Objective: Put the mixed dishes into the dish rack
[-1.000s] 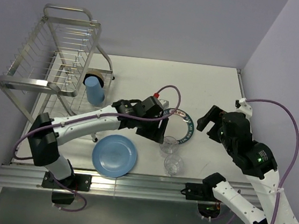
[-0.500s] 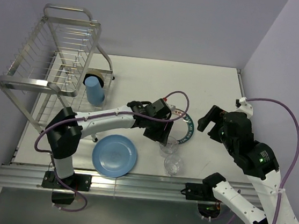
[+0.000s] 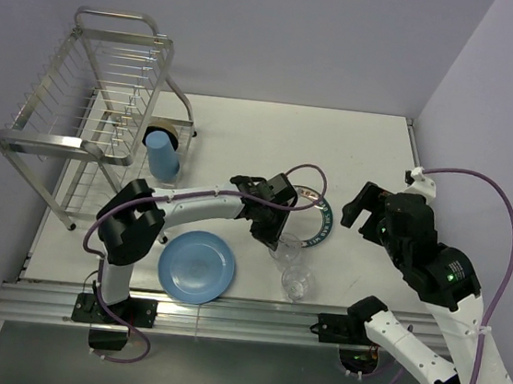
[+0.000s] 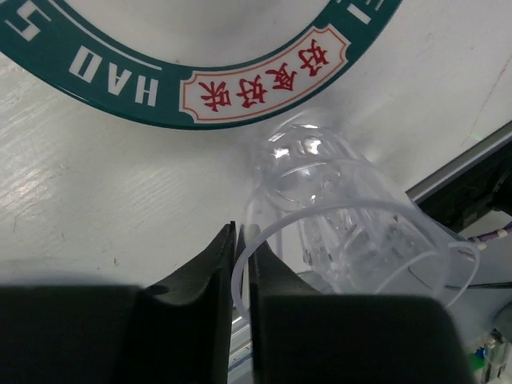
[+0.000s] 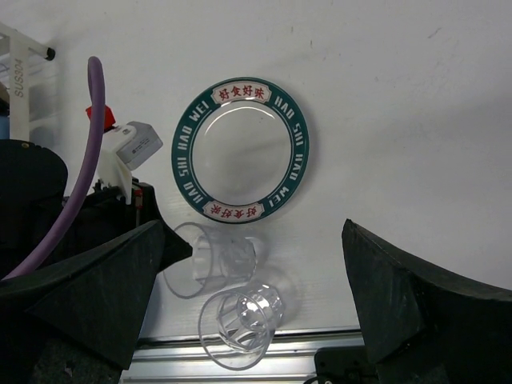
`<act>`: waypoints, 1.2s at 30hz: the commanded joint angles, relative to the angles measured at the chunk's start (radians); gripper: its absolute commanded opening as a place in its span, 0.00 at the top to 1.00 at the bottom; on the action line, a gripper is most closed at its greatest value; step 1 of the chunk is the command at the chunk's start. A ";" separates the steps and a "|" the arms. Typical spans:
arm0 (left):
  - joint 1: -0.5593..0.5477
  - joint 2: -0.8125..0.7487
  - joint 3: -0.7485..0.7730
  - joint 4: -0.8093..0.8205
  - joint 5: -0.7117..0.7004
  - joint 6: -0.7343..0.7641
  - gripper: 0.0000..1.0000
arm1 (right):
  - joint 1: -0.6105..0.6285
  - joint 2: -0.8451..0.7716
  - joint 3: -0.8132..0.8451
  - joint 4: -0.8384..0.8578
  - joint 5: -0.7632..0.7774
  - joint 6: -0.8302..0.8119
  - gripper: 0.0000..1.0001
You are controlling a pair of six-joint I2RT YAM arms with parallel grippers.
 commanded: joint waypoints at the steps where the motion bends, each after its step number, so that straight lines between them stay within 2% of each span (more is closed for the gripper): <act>1: 0.012 -0.024 0.074 0.007 0.004 0.030 0.89 | -0.004 0.005 0.052 0.005 0.026 -0.021 0.00; 3: 0.018 -0.044 0.091 -0.020 -0.019 0.034 1.00 | -0.004 0.020 0.069 0.008 0.011 -0.026 0.00; 10: 0.055 -0.201 0.233 -0.115 -0.074 0.025 1.00 | -0.004 0.132 0.207 0.028 -0.122 -0.056 0.00; 12: 0.076 -0.270 0.232 -0.074 -0.084 0.024 1.00 | -0.010 0.198 0.300 0.022 -0.182 -0.055 0.00; 13: 0.081 -0.354 0.207 -0.001 -0.120 0.024 1.00 | -0.016 0.223 0.332 0.018 -0.260 -0.049 0.00; 16: 0.090 -0.496 0.166 0.102 -0.220 0.045 1.00 | -0.050 0.315 0.464 0.010 -0.368 -0.004 0.00; 17: 0.090 -0.527 0.155 0.127 -0.244 0.060 1.00 | -0.062 0.354 0.518 0.010 -0.451 0.028 0.00; 19: 0.090 -0.616 0.109 0.163 -0.291 0.089 1.00 | -0.111 0.388 0.556 0.024 -0.544 0.066 0.00; 21: 0.090 -0.673 0.072 0.217 -0.369 0.103 1.00 | -0.168 0.421 0.554 0.057 -0.711 0.149 0.00; 23: 0.090 -0.756 0.010 0.280 -0.433 0.119 1.00 | -0.194 0.412 0.453 0.196 -0.852 0.280 0.00; 24: 0.090 -0.784 -0.012 0.301 -0.450 0.123 1.00 | -0.203 0.404 0.402 0.261 -0.982 0.334 0.01; 25: 0.090 -0.833 -0.049 0.323 -0.469 0.134 1.00 | -0.206 0.395 0.355 0.424 -1.038 0.400 0.01; 26: 0.090 -0.851 -0.064 0.343 -0.482 0.137 1.00 | -0.205 0.373 0.263 0.512 -1.078 0.528 0.02; 27: 0.090 -0.867 -0.075 0.364 -0.508 0.142 1.00 | -0.203 0.361 0.223 0.587 -1.116 0.583 0.02; 28: 0.090 -0.888 -0.086 0.371 -0.521 0.154 1.00 | -0.197 0.343 0.189 0.725 -1.123 0.677 0.02; 30: 0.090 -0.908 -0.090 0.387 -0.539 0.166 1.00 | -0.196 0.336 0.146 0.845 -1.135 0.736 0.03; 36: 0.090 -0.951 -0.124 0.472 -0.578 0.195 1.00 | -0.139 0.392 0.216 0.942 -1.120 0.844 0.03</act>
